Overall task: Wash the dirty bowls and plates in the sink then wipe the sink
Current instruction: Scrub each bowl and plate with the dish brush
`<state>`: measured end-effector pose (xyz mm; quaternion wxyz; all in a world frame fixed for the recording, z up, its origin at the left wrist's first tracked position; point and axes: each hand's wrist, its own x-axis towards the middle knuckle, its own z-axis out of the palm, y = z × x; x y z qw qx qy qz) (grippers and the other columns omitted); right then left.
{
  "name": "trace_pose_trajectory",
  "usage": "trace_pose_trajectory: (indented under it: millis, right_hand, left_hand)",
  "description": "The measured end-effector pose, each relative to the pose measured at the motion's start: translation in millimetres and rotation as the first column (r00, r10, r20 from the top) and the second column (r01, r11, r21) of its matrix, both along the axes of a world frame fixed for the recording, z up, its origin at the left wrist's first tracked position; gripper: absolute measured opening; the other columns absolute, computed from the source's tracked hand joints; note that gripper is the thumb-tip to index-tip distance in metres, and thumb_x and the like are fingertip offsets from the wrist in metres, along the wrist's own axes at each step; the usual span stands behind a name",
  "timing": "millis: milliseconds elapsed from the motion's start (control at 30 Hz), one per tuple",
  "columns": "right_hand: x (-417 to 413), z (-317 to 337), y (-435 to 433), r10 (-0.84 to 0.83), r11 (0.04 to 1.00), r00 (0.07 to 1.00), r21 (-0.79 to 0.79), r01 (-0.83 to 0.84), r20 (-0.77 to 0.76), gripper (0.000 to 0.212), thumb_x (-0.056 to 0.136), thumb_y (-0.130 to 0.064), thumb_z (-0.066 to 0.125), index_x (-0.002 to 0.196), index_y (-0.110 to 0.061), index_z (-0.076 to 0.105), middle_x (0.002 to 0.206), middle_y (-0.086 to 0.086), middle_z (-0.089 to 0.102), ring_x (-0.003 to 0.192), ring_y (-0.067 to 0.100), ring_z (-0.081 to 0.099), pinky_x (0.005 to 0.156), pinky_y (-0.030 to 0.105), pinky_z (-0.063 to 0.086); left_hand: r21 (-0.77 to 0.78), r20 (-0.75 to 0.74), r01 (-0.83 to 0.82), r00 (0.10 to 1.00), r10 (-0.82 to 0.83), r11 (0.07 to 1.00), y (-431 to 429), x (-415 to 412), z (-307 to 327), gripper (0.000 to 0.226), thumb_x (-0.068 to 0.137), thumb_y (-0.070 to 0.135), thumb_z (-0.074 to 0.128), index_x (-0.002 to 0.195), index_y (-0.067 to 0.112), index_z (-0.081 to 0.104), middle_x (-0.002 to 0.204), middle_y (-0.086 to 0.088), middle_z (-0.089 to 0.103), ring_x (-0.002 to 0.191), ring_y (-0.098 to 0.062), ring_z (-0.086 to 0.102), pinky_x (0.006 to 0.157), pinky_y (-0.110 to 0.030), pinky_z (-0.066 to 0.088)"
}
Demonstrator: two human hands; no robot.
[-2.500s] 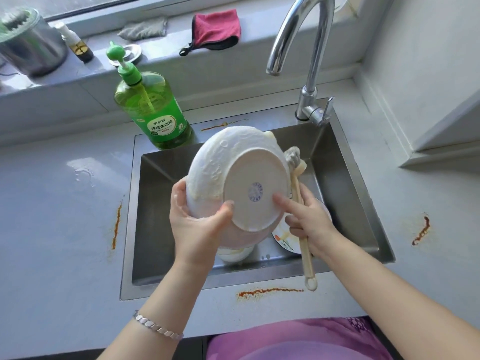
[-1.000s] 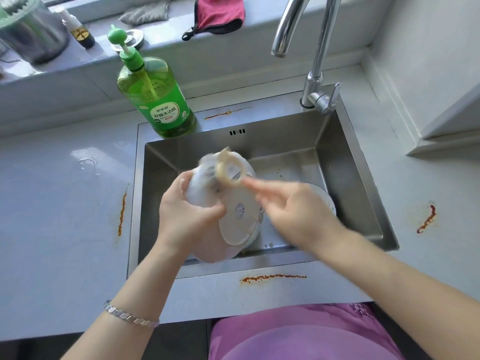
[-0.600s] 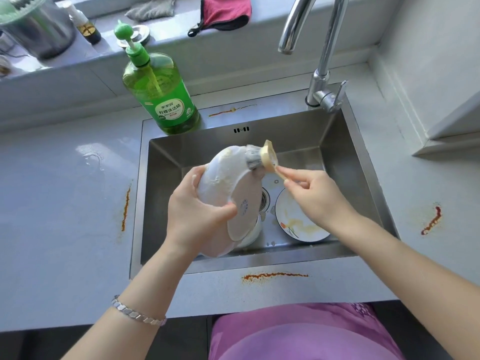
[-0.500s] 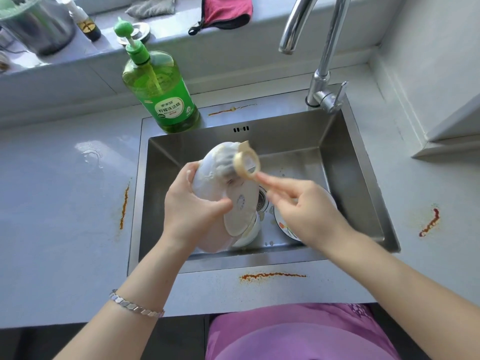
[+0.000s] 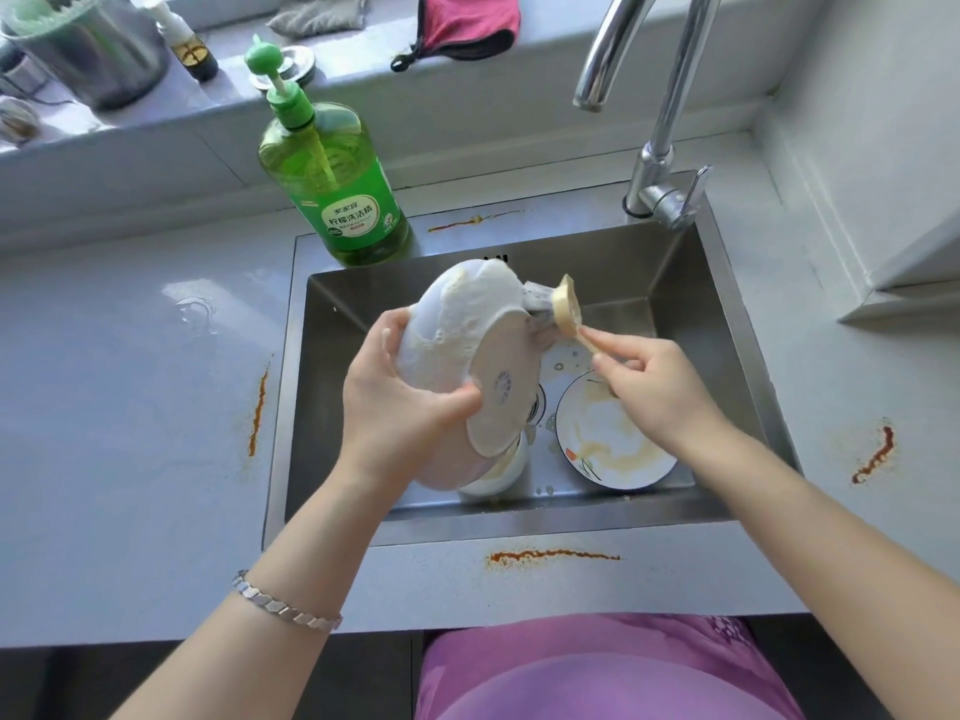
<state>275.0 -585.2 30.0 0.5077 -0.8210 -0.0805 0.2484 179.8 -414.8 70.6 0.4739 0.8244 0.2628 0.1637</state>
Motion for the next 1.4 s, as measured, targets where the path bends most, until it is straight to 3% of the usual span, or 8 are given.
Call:
trace_pose_trajectory:
  millis: [100,333,500,800,1067,1167,1267,1400]
  right_hand:
    - [-16,10,2,0.025,0.994,1.000,0.107,-0.026,0.012,0.039,0.095,-0.009,0.047,0.125,-0.033,0.054,0.033,-0.013,0.027,0.036,0.007,0.023,0.042,0.012,0.021]
    - [-5,-6,-2,-0.011,0.999,0.989,0.047,0.018,-0.146,0.035,0.094,-0.006,0.048,0.124,-0.020,0.058,0.041,-0.016,0.036,0.034,0.001,0.031,0.039,0.007,0.026]
    - [0,9,8,0.016,0.994,0.998,0.112,-0.010,-0.053,0.038,0.094,-0.004,0.047,0.124,-0.028,0.049,0.033,-0.025,0.039,0.040,-0.011,0.044,0.047,0.004,0.033]
    - [13,11,8,-0.056,0.993,0.978,0.094,0.076,-0.198,0.037,0.094,-0.003,0.047,0.127,-0.016,0.055,0.046,-0.008,0.040,0.025,0.001,0.029,0.031,0.009,0.024]
    - [-41,-15,3,0.034,0.993,0.983,0.118,-0.013,-0.181,0.038,0.095,-0.008,0.047,0.127,-0.029,0.050,0.039,-0.021,0.045,0.036,-0.005,0.041,0.045,0.005,0.030]
    - [-66,-8,7,0.126,0.981,0.990,0.156,-0.115,-0.057,0.043,0.095,-0.012,0.047,0.113,-0.051,0.051,0.072,-0.041,0.057,0.073,-0.022,0.054,0.071,0.003,0.040]
    - [-54,-16,9,0.087,0.987,0.994,0.141,-0.077,-0.062,0.039,0.095,-0.013,0.048,0.119,-0.042,0.055,0.108,-0.026,0.061,0.079,-0.022,0.053,0.072,0.000,0.040]
    - [-58,-14,9,0.094,0.989,0.995,0.119,-0.091,-0.024,0.039,0.096,-0.012,0.045,0.125,-0.038,0.053,0.059,-0.027,0.060,0.055,-0.005,0.055,0.054,0.008,0.040]
  left_hand:
    - [-0.022,0.016,-0.021,1.000,0.022,1.000,2,0,-1,0.046,0.057,0.012,0.079,0.084,0.038,0.052,0.079,0.016,0.058,0.070,0.008,0.055,0.065,-0.010,0.047]
    - [-0.091,-0.010,-0.064,0.998,0.063,0.994,5,-3,-5,0.042,0.052,0.020,0.072,0.086,0.037,0.054,0.080,0.016,0.061,0.069,0.007,0.056,0.066,-0.010,0.049]
    - [-0.161,-0.004,-0.146,0.989,0.147,0.976,7,-2,-4,0.041,0.050,0.018,0.071,0.084,0.037,0.056,0.079,0.016,0.062,0.066,0.009,0.058,0.062,-0.007,0.047]
    - [-0.168,-0.039,-0.129,0.991,0.124,0.977,14,-1,-2,0.042,0.050,0.021,0.071,0.084,0.039,0.055,0.082,0.016,0.062,0.070,0.004,0.058,0.063,-0.008,0.047]
    - [-0.437,0.131,-0.416,0.848,0.514,0.798,24,24,-4,0.039,0.057,0.010,0.067,0.088,0.029,0.053,0.085,0.009,0.065,0.068,-0.003,0.064,0.069,-0.022,0.053]
    - [-0.468,0.119,-0.442,0.826,0.550,0.765,27,27,-8,0.045,0.068,0.000,0.070,0.095,0.029,0.049,0.088,0.006,0.064,0.066,-0.002,0.064,0.068,-0.025,0.053]
    - [-0.472,0.095,-0.459,0.822,0.561,0.752,28,26,-10,0.051,0.067,0.001,0.071,0.108,0.021,0.049,0.093,0.002,0.065,0.071,-0.007,0.064,0.070,-0.027,0.055]
    - [-0.482,0.078,-0.473,0.815,0.574,0.738,20,24,-8,0.072,0.055,0.013,0.068,0.125,0.013,0.047,0.107,-0.007,0.066,0.084,-0.016,0.066,0.080,-0.033,0.055]
